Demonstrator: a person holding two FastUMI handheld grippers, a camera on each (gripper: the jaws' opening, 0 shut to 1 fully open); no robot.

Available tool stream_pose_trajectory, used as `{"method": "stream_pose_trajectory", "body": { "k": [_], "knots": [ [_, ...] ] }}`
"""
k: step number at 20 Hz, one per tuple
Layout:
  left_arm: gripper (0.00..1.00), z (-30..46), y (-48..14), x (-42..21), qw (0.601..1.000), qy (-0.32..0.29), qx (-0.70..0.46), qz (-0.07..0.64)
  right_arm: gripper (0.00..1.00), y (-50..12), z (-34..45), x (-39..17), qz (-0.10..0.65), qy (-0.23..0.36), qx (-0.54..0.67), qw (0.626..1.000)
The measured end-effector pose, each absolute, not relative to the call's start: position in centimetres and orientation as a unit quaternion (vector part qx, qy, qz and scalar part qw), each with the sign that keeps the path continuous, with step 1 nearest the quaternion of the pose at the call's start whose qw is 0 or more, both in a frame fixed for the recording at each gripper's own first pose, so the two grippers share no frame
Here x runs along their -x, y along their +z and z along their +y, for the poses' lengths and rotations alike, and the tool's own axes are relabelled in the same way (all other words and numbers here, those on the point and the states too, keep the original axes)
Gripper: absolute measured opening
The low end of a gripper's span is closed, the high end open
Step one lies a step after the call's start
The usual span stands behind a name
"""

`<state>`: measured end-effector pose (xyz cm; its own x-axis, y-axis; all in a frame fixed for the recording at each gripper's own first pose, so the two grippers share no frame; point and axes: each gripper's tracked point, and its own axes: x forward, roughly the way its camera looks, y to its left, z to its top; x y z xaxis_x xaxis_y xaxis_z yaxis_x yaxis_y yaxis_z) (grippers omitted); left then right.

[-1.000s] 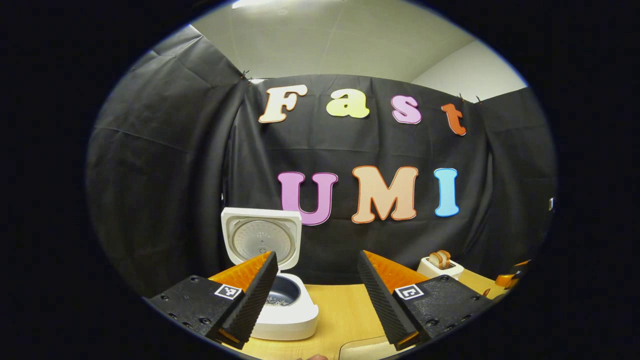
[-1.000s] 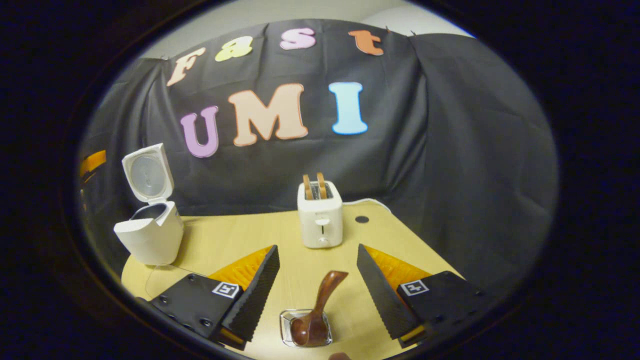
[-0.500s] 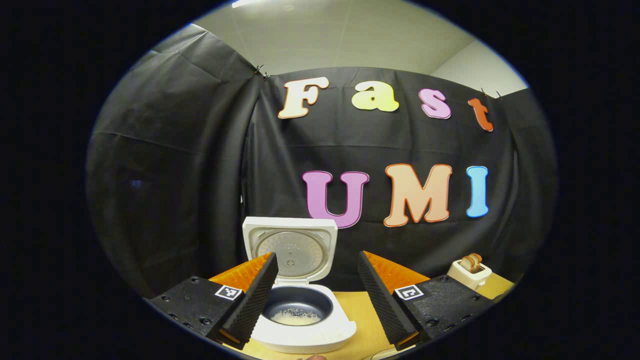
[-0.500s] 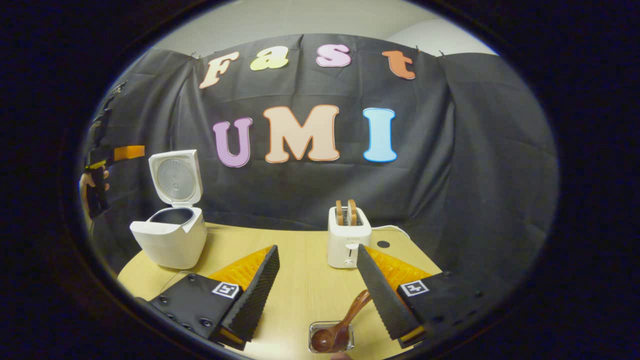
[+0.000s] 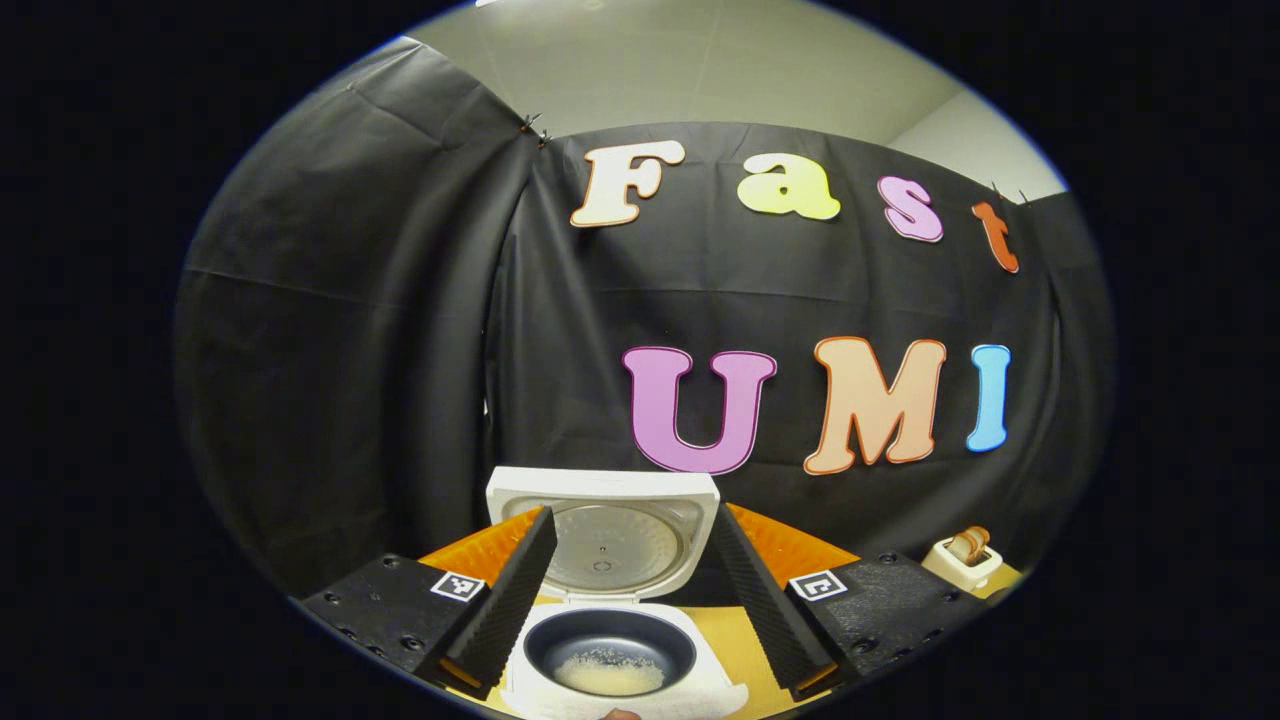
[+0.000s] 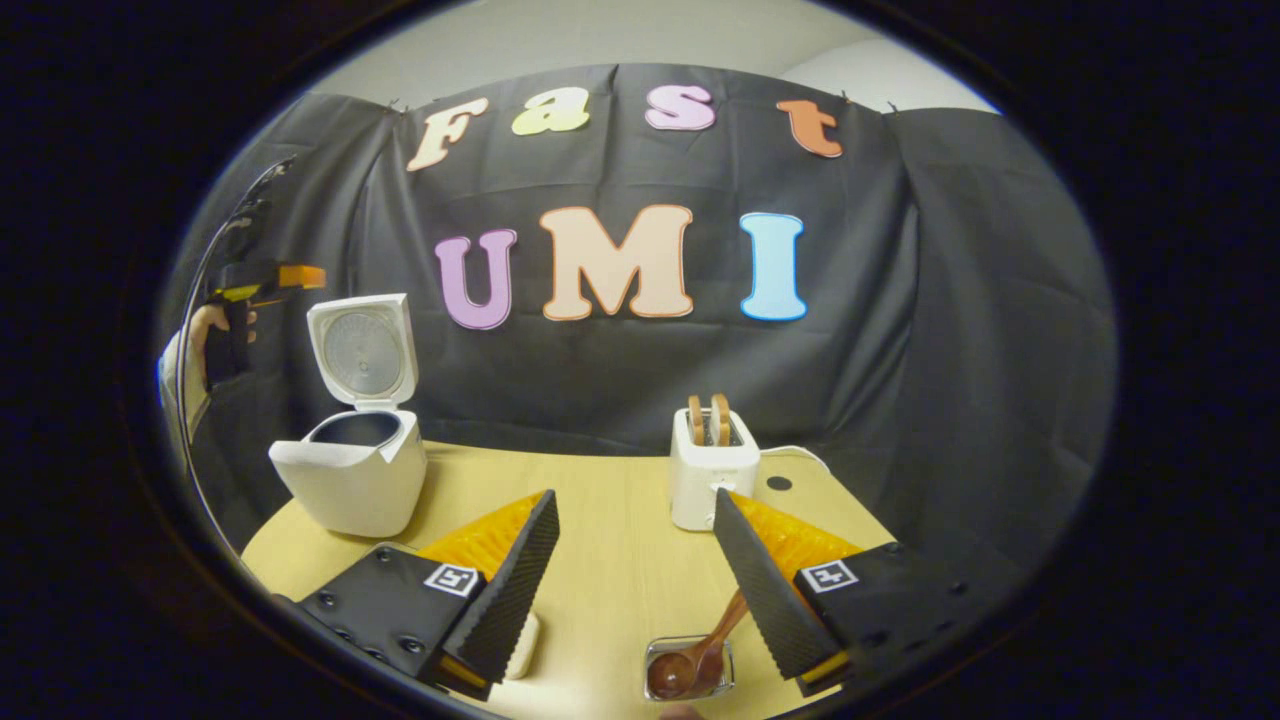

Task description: Close the left gripper, press the button to open the rice cooker; take a wooden spoon from the chopstick holder with the right hand, scoop a spoonful of rice and pour it into the rice cooker, then put the wooden spoon back into the chopstick holder.

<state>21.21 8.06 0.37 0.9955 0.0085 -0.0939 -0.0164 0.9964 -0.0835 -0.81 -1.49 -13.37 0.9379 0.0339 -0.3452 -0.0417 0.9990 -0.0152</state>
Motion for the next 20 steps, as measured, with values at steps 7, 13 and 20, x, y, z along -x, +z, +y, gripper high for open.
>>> {"method": "stream_pose_trajectory", "body": {
  "k": [7, 13, 20],
  "knots": [
    [0.94, 10.0, 0.0, -27.8, 0.998, 0.009, 0.02, 0.051, 0.99, -13.8, -0.4, 1.8, 0.184, 0.006, 0.02, 0.983],
    [0.94, 10.6, -1.5, -32.9, 0.998, 0.01, 0.012, 0.061, 1.0, -15.1, -0.2, 2.2, 0.192, -0.015, 0.029, 0.981],
    [0.94, 11.3, -3.9, -38.6, 0.997, 0.027, 0.006, 0.077, 1.0, -15.7, -0.1, 3.2, 0.203, -0.034, 0.036, 0.978]
  ]
}}
